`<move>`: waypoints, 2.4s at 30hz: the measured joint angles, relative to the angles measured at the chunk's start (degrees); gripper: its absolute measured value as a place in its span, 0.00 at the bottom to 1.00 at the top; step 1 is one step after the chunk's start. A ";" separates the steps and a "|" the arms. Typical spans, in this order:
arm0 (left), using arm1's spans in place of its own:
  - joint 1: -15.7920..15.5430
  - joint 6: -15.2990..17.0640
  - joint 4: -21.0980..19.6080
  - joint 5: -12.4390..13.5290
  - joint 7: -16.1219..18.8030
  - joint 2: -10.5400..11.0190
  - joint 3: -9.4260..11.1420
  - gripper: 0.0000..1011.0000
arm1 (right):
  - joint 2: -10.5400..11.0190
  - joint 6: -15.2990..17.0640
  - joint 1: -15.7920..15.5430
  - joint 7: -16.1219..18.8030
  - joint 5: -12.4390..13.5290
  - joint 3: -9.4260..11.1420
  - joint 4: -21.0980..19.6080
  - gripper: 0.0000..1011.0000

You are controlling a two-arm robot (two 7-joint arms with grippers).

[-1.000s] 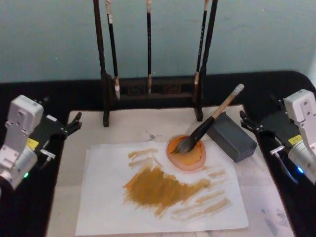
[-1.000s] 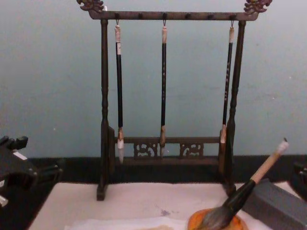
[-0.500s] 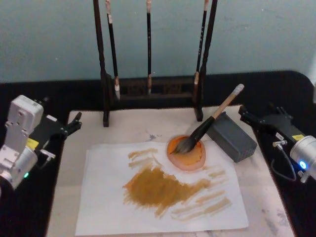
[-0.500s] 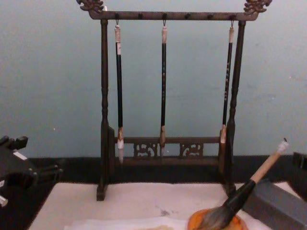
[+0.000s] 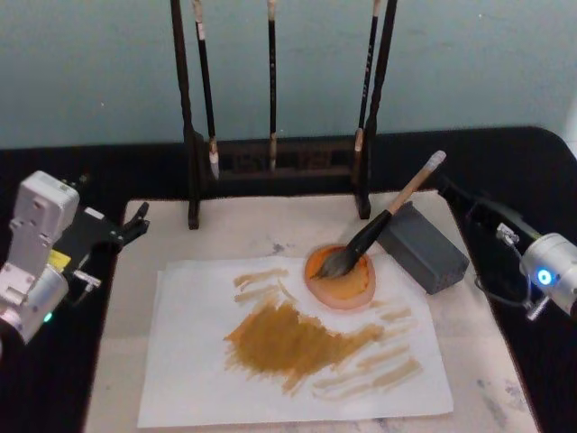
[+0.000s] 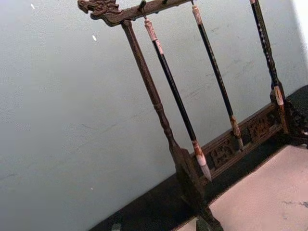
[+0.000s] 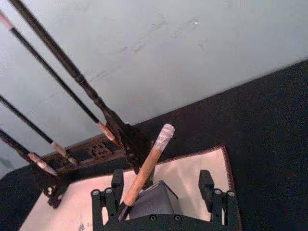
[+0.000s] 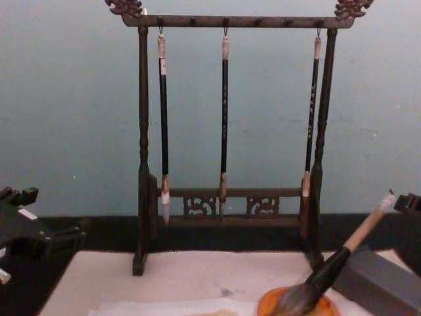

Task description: Pick up the brush from the inkstone, write on the paper, then place the brush back to its original position.

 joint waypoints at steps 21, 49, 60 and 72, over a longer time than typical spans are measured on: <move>0.00 0.00 0.00 0.00 0.00 0.00 0.00 1.00 | -3.52 2.94 5.24 -5.30 6.15 -1.87 4.15 0.99; 0.00 0.00 0.00 0.00 0.00 0.00 0.00 1.00 | -5.69 2.12 8.22 -6.80 14.69 -1.82 8.68 0.99; 0.00 0.00 0.00 0.00 0.00 0.00 0.00 1.00 | -4.95 1.70 8.60 -6.84 15.50 -3.64 9.76 0.99; 0.00 0.00 0.00 0.00 0.00 0.00 0.00 1.00 | -4.89 0.34 10.61 -6.29 16.10 -5.96 12.71 0.99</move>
